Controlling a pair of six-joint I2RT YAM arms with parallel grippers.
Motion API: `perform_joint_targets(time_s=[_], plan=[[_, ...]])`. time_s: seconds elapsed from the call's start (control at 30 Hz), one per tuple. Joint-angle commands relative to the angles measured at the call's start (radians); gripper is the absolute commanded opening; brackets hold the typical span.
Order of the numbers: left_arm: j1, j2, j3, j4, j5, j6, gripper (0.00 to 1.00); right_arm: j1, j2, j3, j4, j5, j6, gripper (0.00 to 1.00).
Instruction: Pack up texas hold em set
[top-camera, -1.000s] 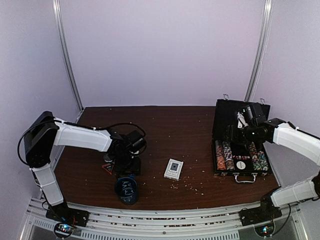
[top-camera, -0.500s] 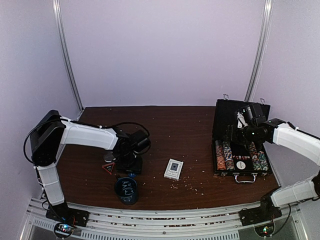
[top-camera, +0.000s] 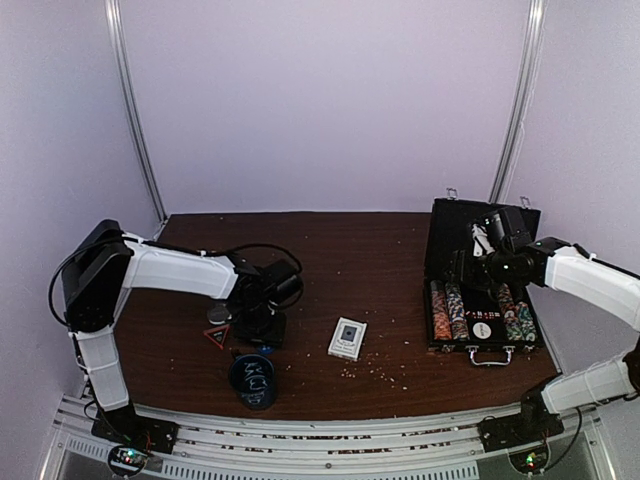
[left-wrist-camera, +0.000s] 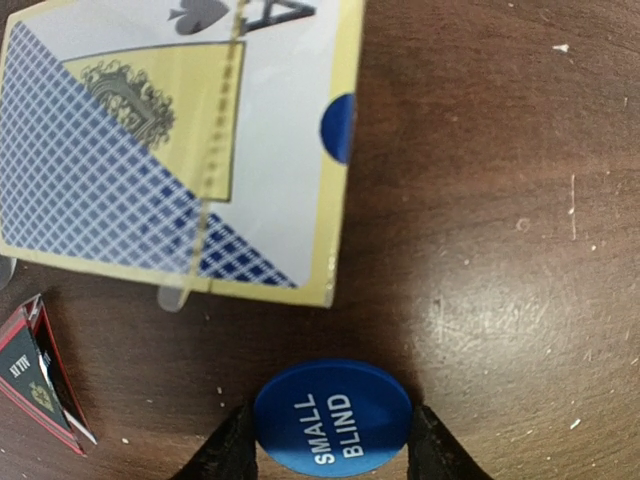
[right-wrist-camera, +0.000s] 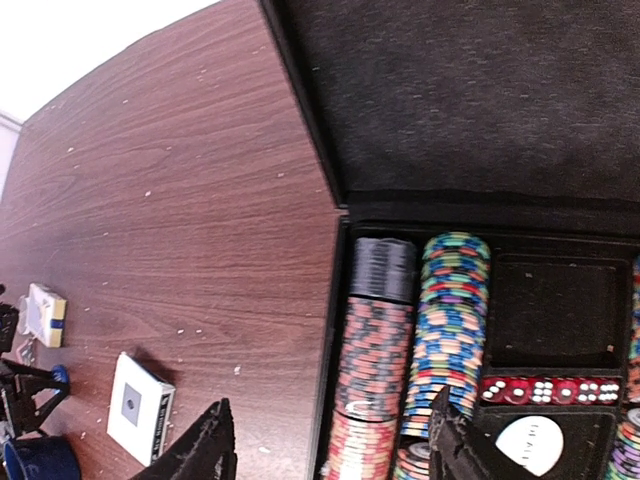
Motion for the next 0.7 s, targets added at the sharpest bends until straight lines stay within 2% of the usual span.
perform_joint_targets(time_s=[0.0,0.17,0.33,0.67], plan=[[-0.019,0.093,0.011,0.059,0.044,0.028,0.48,0.008,0.026,0.001,0.061,-0.103,0.006,0.63],[-0.066,0.146,0.100,0.058,0.066,0.042,0.48,0.052,0.076,0.031,0.088,-0.154,0.014,0.62],[-0.105,0.174,0.164,0.057,0.080,0.047,0.47,0.151,0.166,0.080,0.099,-0.174,0.022,0.61],[-0.144,0.171,0.187,0.059,0.071,0.076,0.46,0.291,0.455,0.222,0.133,-0.362,0.099,0.59]])
